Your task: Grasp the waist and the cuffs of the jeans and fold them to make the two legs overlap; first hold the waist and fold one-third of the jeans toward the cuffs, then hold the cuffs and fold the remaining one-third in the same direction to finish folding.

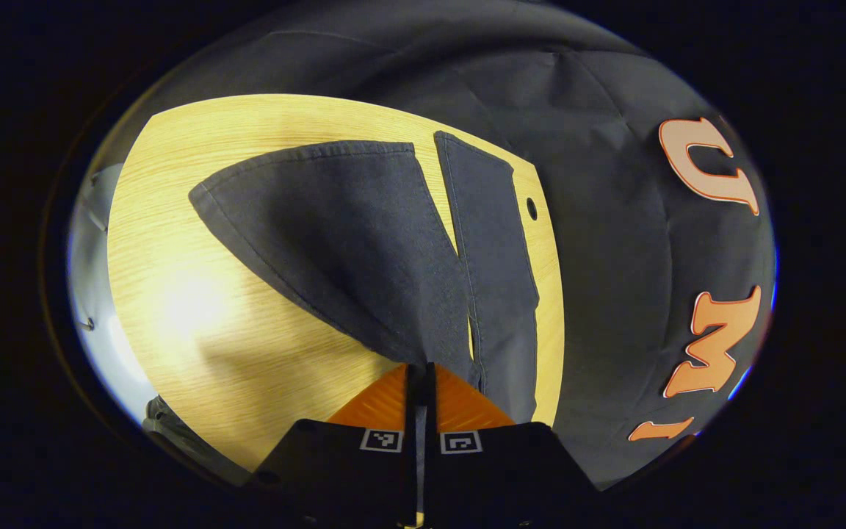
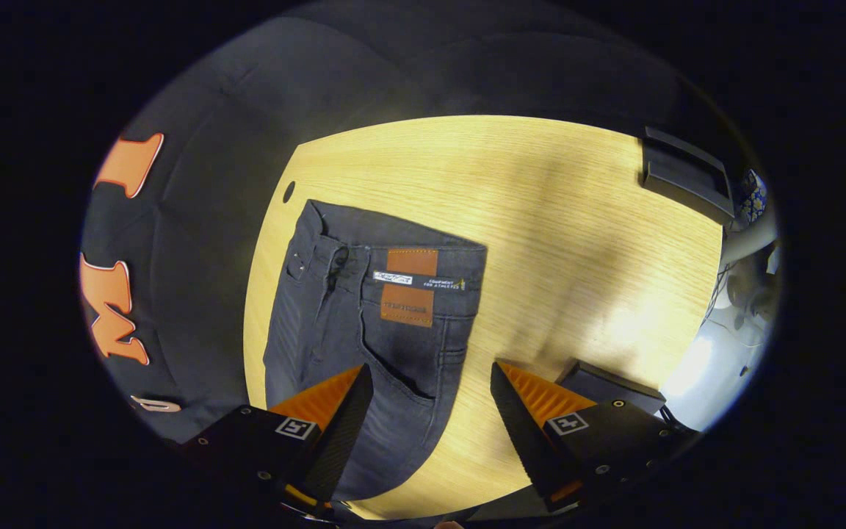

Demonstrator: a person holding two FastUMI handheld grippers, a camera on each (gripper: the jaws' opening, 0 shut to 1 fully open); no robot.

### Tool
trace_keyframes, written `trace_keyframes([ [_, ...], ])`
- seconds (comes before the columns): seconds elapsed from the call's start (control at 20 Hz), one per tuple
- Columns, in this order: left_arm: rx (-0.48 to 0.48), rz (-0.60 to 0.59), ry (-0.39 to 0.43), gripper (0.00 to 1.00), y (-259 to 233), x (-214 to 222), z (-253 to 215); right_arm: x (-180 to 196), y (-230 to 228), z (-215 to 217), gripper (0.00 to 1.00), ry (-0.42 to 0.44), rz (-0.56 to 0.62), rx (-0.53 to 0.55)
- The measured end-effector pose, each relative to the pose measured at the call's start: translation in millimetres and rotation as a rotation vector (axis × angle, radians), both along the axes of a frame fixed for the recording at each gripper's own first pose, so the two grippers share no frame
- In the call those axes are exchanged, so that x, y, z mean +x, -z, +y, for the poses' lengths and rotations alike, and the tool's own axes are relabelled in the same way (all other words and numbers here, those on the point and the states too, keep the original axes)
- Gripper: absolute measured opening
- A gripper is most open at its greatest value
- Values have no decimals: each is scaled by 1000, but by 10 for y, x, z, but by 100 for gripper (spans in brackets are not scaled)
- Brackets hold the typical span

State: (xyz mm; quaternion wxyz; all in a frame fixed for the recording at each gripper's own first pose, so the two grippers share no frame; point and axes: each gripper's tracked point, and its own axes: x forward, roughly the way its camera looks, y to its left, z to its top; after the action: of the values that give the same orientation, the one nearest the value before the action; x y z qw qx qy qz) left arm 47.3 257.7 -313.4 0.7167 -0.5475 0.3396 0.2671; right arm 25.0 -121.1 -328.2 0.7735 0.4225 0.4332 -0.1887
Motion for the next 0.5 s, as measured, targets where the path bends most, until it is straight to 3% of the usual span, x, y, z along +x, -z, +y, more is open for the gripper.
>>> trace_keyframes([
  [0.3,-9,-10,7,4,-45,44,-8,238,14,116,98,-11,-28,10],
  [0.5,-12,-17,11,4,-35,67,-14,304,79,119,94,-71,-8,-69],
])
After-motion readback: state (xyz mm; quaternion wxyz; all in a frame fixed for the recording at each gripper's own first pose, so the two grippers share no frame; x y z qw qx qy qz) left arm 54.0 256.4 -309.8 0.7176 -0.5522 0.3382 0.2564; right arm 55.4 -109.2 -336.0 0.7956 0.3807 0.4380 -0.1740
